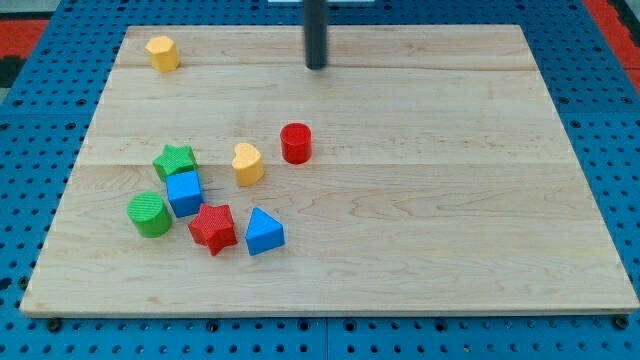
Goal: Point at the blue triangle
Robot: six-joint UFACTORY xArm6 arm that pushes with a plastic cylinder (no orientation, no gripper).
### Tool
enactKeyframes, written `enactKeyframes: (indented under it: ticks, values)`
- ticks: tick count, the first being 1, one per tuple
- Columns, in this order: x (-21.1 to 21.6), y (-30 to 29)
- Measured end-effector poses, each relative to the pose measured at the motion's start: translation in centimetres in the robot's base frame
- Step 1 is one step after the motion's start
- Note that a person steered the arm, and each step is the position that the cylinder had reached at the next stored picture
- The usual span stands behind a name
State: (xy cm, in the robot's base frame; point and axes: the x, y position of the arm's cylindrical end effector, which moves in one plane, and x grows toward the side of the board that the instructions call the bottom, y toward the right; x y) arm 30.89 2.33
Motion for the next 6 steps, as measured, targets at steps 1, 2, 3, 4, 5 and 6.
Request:
enactKeyframes:
  ticks: [1,2,3,4,5,6]
  values:
    - [7.8,2.2]
    - [9.4,-5.0]
    - [9.9,-5.3]
    - [12.3,-2.4]
    - [12.2,-10.3]
    - [8.4,-16.7]
